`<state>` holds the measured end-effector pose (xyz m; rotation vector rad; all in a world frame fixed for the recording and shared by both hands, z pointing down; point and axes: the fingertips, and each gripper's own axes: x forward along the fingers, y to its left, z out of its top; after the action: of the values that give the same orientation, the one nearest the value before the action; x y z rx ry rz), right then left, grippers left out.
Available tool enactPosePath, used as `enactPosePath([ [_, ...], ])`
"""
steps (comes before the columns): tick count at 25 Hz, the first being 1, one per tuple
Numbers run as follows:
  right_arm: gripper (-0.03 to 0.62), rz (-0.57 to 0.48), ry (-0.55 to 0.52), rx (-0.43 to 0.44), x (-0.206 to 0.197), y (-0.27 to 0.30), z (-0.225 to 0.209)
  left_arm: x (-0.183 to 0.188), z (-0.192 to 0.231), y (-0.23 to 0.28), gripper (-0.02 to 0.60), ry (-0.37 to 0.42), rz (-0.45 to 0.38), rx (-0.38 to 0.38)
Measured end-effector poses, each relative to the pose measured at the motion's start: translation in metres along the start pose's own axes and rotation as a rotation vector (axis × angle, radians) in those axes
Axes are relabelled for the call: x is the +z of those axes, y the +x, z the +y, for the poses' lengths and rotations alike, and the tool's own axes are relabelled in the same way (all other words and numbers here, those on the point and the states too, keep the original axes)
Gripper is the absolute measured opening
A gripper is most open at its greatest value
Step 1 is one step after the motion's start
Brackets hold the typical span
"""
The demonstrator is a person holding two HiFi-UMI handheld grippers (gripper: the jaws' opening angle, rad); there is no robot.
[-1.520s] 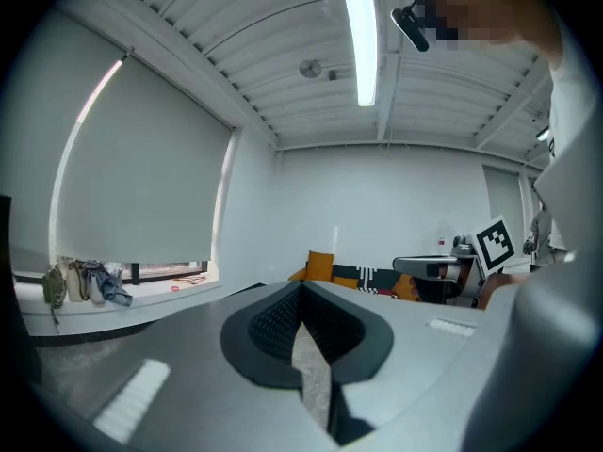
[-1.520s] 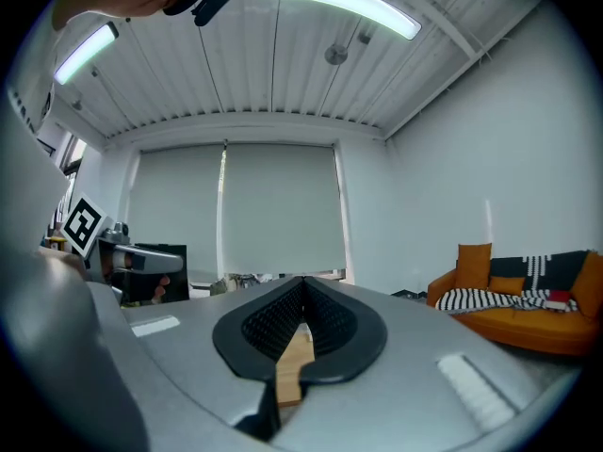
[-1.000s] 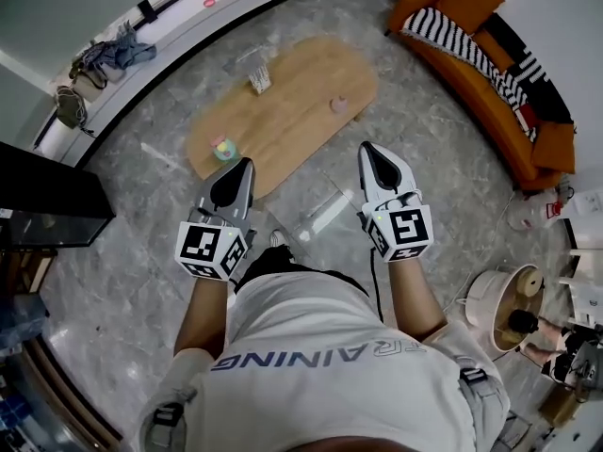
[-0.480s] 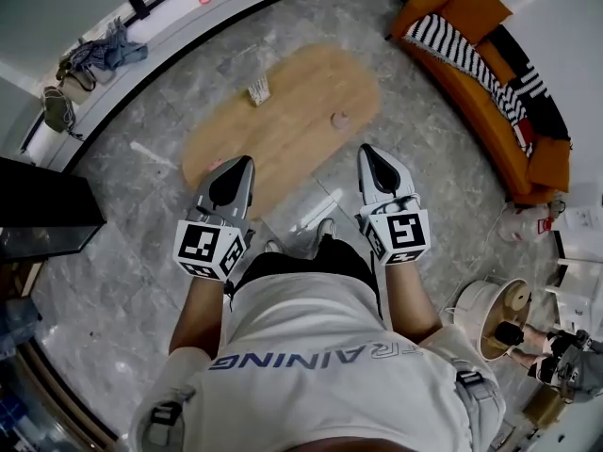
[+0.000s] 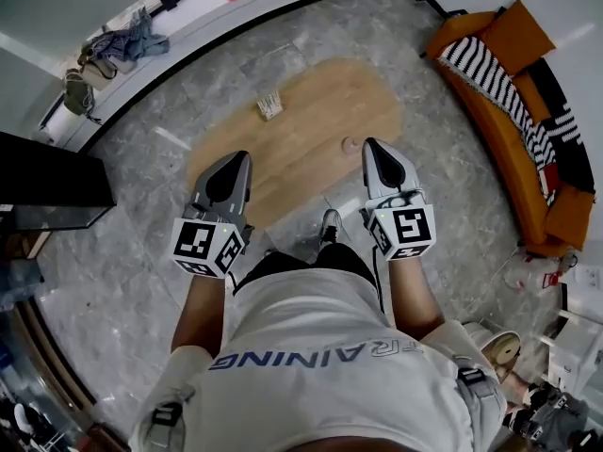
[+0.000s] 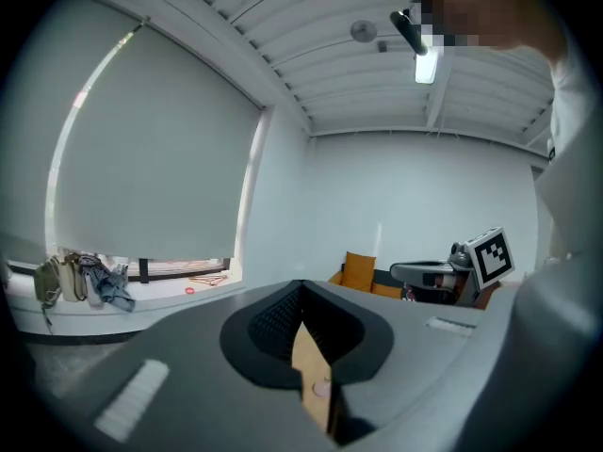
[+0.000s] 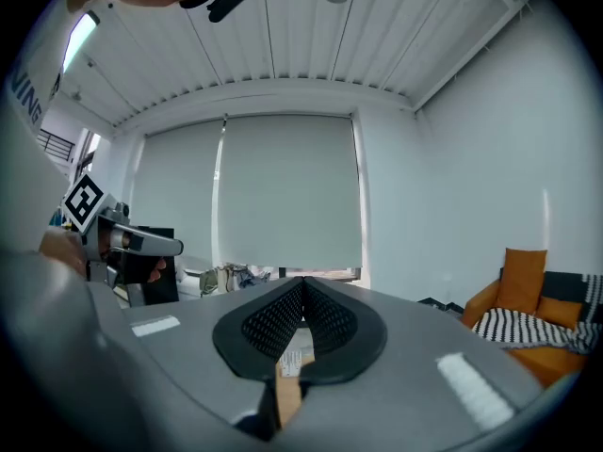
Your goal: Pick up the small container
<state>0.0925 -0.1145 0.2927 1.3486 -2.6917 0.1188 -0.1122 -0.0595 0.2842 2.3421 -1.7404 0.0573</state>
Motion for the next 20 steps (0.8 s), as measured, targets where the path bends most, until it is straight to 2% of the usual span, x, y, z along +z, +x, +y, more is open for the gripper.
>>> enactPosePath([
  [4, 0.014, 0.001, 0.008, 0.055, 0.002, 0.028, -0.040, 0.008, 0.001, 0.032, 0.000, 0.005, -0.011, 0.084],
  [9, 0.014, 0.021, 0.023, 0.108, -0.006, 0.049, -0.075, 0.002, -0.004, 0.063, 0.000, -0.003, 0.011, 0.152],
  [15, 0.014, 0.044, 0.030, 0.115, -0.011, 0.067, -0.089, -0.007, -0.004, 0.085, 0.000, -0.014, 0.034, 0.146],
  [20, 0.014, 0.067, 0.032, 0.090, -0.013, 0.071, -0.087, -0.010, 0.001, 0.099, 0.000, -0.003, 0.036, 0.097],
])
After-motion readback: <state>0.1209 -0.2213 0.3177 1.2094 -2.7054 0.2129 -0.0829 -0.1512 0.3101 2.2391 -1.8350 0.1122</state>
